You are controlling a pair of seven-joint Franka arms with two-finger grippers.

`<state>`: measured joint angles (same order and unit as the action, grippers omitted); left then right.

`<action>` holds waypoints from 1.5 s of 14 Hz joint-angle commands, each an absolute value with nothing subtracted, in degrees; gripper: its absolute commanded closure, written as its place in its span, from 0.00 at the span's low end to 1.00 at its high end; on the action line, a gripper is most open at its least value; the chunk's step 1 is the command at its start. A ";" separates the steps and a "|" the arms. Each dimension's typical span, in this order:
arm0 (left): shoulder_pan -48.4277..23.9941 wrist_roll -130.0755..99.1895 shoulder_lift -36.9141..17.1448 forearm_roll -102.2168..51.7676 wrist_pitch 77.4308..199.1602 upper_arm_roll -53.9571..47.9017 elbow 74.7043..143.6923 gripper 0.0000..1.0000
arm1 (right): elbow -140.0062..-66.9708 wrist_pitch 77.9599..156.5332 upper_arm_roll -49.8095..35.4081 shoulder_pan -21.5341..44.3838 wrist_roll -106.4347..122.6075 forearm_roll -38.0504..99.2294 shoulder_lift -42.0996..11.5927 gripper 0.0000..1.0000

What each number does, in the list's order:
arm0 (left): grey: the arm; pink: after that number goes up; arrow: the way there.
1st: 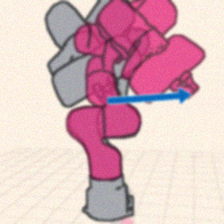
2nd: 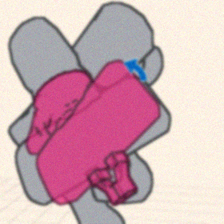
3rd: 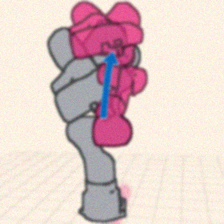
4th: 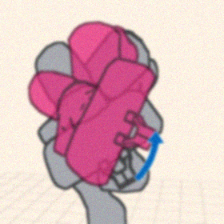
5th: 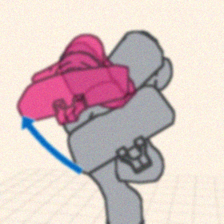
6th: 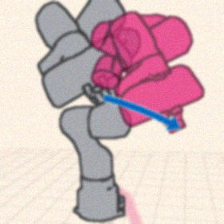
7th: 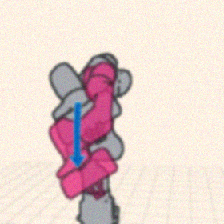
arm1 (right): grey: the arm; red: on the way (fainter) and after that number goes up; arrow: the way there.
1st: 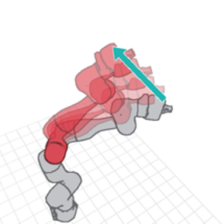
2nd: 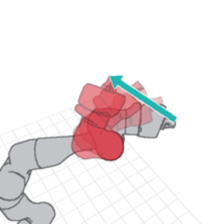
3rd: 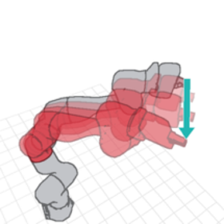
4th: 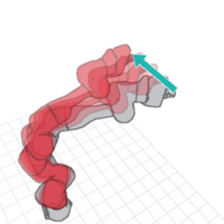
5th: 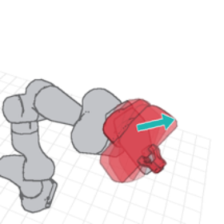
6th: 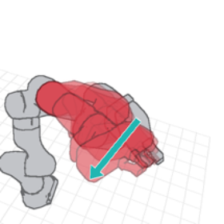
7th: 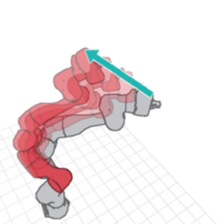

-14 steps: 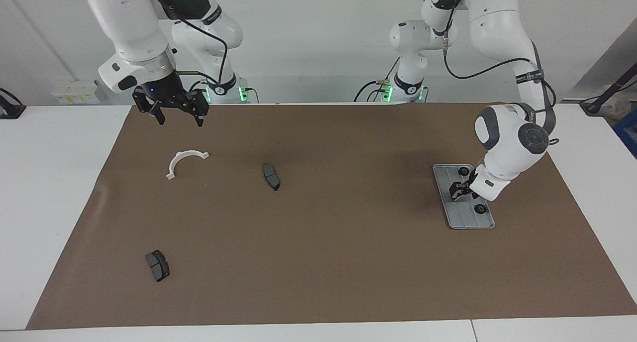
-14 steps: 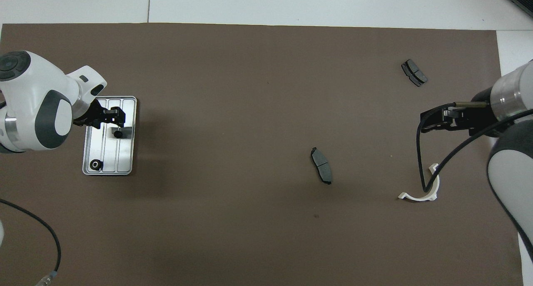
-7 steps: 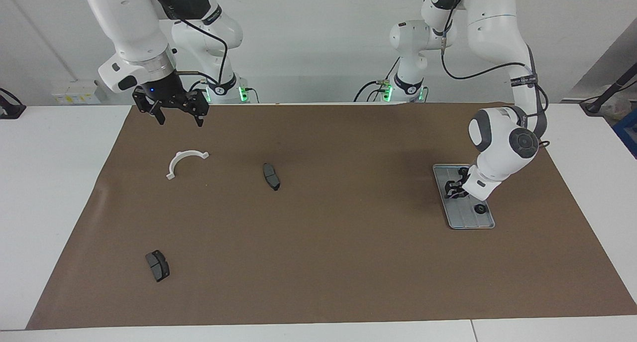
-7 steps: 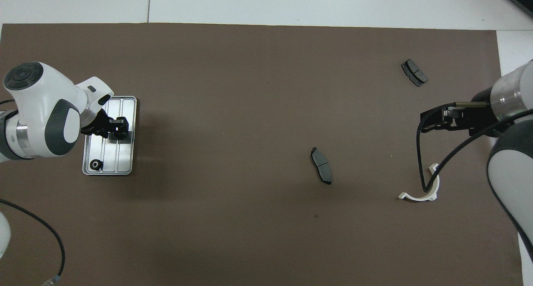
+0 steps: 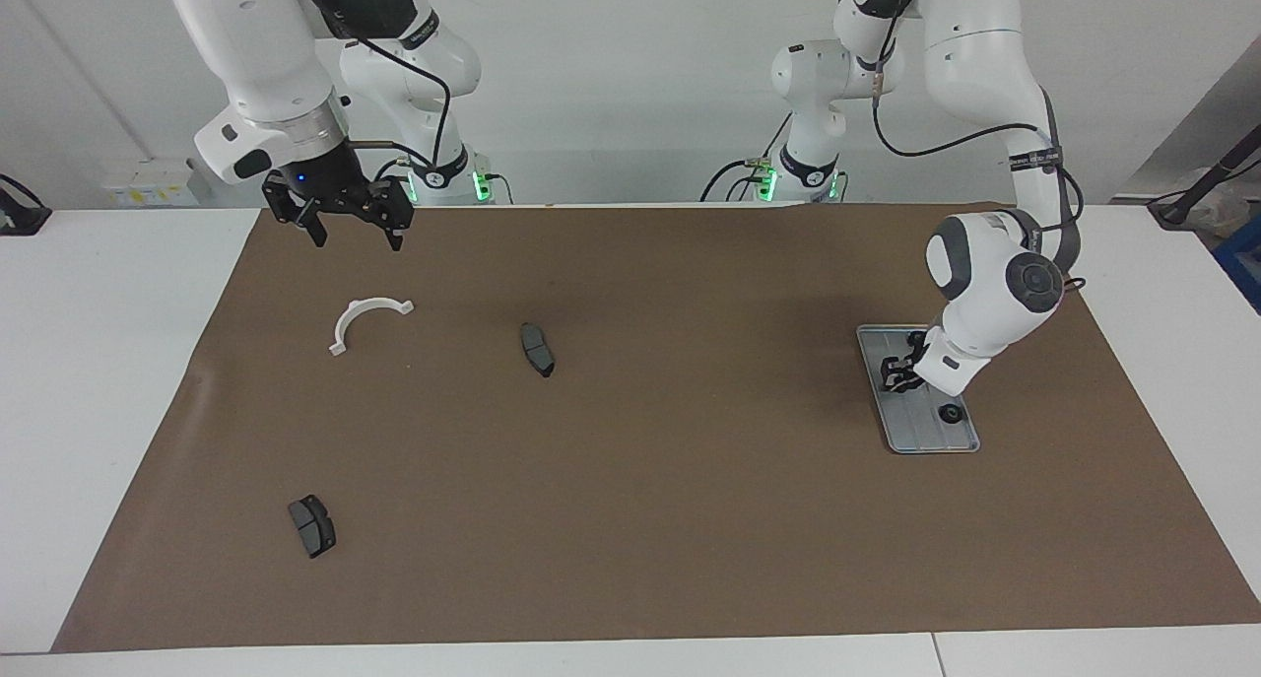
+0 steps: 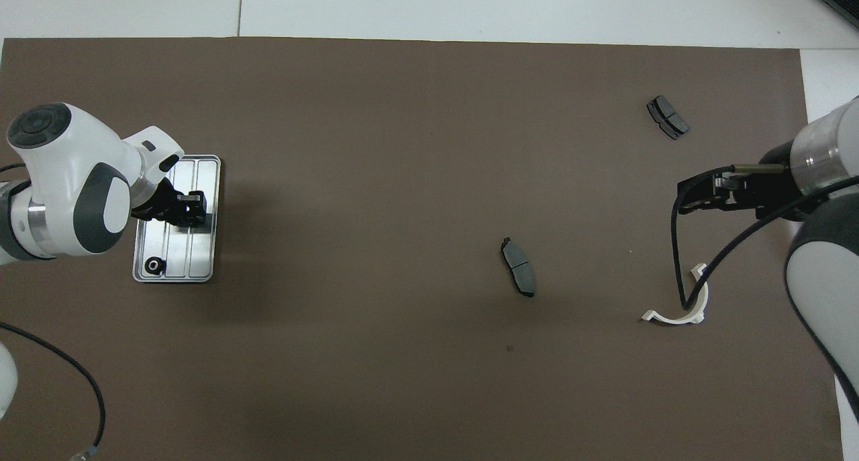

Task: Place bearing gear from tray to pile
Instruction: 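Carry the gear with the left gripper to mid-table and release it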

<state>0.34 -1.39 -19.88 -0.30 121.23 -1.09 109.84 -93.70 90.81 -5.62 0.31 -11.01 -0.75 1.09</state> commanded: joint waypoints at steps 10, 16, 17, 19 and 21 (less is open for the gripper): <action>-0.35 -1.93 -18.19 -0.97 123.13 -0.70 112.68 0.77 | -93.60 91.05 -5.89 -0.35 -9.76 -0.35 1.05 0.00; -0.44 -1.85 -18.54 -0.97 123.40 -0.70 111.98 0.87 | -93.60 91.05 -5.89 -0.35 -9.76 -0.35 1.05 0.00; -0.44 -1.93 -18.81 -0.88 123.66 -0.79 111.45 0.87 | -93.60 91.05 -5.89 -0.35 -9.76 -0.35 1.05 0.00; -1.14 -1.93 -19.51 -1.05 122.35 -0.97 108.04 0.87 | -93.60 91.05 -5.98 -0.35 -9.58 -0.35 1.05 0.00; -3.33 -4.64 -21.52 -1.05 118.76 -0.97 102.69 0.87 | -93.52 91.05 -5.98 0.26 -9.41 -0.26 1.05 0.00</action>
